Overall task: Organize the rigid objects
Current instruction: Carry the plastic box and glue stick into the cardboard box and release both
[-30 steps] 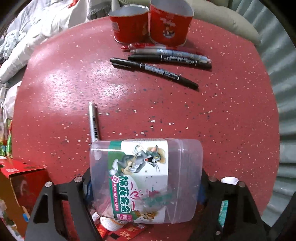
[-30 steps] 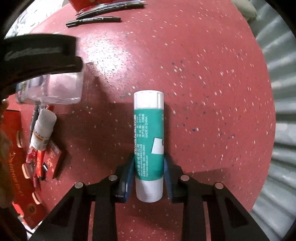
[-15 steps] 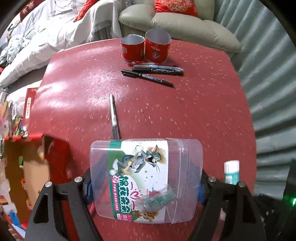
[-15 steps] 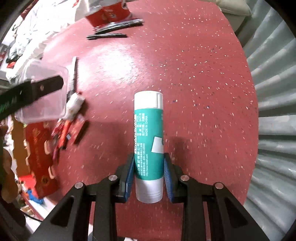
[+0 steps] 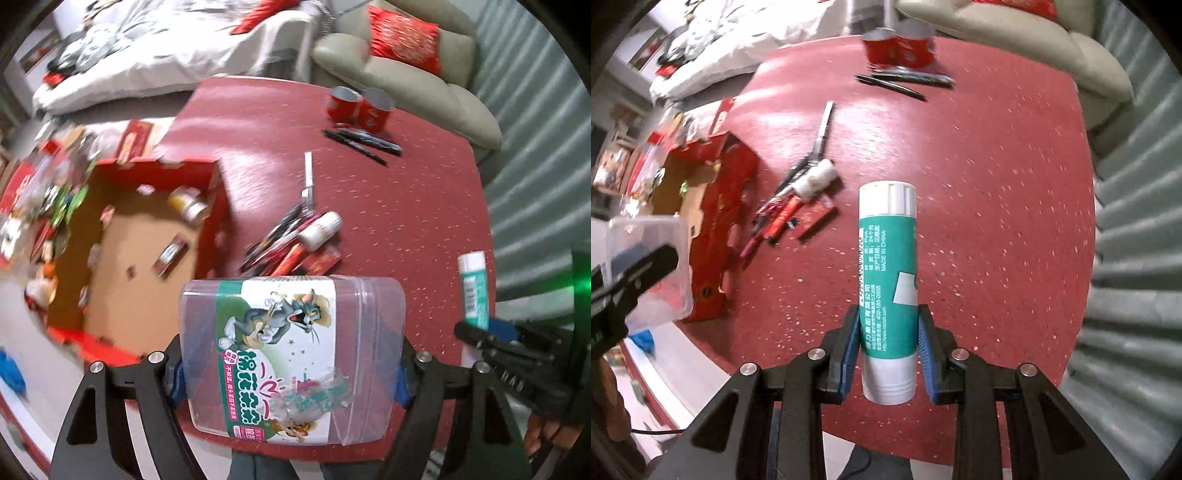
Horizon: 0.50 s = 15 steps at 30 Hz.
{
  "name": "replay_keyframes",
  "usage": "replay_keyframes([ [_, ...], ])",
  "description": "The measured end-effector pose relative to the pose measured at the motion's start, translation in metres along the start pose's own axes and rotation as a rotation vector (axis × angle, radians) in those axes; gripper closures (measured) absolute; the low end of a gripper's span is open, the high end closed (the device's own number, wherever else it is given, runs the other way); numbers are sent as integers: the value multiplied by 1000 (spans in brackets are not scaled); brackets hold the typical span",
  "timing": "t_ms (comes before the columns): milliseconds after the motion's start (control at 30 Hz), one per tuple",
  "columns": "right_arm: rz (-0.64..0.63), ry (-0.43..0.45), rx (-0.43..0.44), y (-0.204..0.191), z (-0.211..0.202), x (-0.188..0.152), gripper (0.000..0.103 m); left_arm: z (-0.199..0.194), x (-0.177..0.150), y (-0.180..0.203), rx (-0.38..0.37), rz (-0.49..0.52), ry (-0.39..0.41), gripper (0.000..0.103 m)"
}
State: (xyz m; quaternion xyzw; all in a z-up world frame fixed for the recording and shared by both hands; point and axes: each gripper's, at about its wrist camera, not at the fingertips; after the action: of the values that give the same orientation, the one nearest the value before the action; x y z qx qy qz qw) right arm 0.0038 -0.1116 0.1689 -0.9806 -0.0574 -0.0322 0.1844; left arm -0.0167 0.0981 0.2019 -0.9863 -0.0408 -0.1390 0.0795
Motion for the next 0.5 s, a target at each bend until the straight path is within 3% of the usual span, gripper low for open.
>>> replay_keyframes([
  [267, -82, 26, -4, -69, 10, 8, 72, 1, -14, -80, 11, -53, -3, 21],
  [500, -130, 17, 7, -156, 43, 16, 72, 13, -12, -164, 16, -57, -4, 21],
])
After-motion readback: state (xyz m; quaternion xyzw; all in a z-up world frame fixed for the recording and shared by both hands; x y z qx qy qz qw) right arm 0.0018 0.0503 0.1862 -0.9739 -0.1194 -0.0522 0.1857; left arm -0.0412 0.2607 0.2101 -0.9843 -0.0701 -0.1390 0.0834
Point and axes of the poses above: each gripper's, at about its wrist camera, not at the fingertips, and z roughly the way its jaws point, y to its right, x to its top, and after that the axes turned 13 degrees about x, right-handed
